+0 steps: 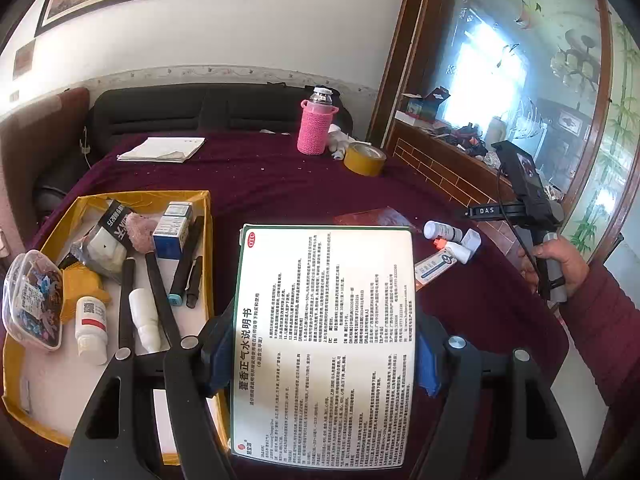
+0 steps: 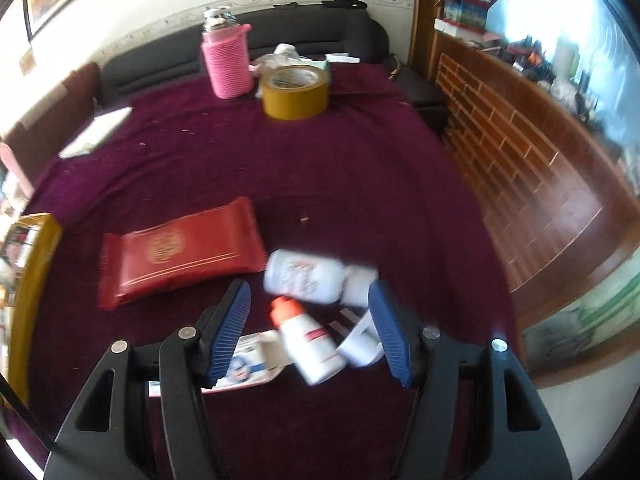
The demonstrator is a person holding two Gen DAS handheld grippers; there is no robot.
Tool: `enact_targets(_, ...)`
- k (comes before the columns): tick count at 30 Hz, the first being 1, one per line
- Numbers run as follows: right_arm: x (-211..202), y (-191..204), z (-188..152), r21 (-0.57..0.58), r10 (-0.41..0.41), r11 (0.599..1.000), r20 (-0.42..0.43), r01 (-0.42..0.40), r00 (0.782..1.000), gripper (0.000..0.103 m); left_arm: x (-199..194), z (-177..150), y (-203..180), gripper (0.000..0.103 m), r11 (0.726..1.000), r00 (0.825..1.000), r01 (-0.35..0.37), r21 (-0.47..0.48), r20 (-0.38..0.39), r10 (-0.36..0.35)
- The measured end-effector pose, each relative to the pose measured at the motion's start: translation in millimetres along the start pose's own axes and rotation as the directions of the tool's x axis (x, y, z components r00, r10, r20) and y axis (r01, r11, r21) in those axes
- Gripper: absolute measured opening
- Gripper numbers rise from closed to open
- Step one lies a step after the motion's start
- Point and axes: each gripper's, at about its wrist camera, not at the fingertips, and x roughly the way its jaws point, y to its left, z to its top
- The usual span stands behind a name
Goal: Organize objects
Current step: 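Grasp the large white bottle with the right tool while the left tool holds the leaflet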
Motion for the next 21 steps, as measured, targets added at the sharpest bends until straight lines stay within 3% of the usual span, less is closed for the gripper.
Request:
enact_targets(2, 7, 2, 5, -0.065, -0.024, 0.998, -0.002, 0.024, 1.000, 0.061, 3, 0, 2, 0.065, 1.000, 1.000, 0.005, -0.005, -0.008, -0.005)
enact_targets(9, 41, 16, 11, -0.314, -0.017, 0.949, -0.091, -0.013, 0.996, 0.058, 18, -1, 6, 0.065, 1.000, 0.999, 0.004, -0.029, -0.048, -0.005)
enact_targets(11, 54, 15, 11, -0.333, -0.021, 0.943, -0.130, -0.024, 0.991, 0.046, 22, 2, 6, 0.065, 0.999, 0.998, -0.003, -0.034, -0.056, 0.002)
enact_targets(14, 68, 11, 14, -0.329, -0.036, 0.944, -0.146, -0.014, 0.989, 0.037, 28, 6, 4, 0.065, 0.999, 0.998, -0.020, -0.031, -0.062, 0.018)
enact_targets(17, 71, 6, 21, -0.297, 0.010, 0.953, -0.148, -0.054, 0.989, 0.035, 34, 7, 0, 0.065, 0.999, 0.997, -0.028, -0.029, -0.075, 0.026)
enact_targets(21, 85, 23, 22, -0.339, 0.009, 0.938, -0.161, -0.064, 0.987, 0.034, 38, 4, -3, 0.065, 0.999, 0.995, -0.029, -0.029, -0.095, 0.026)
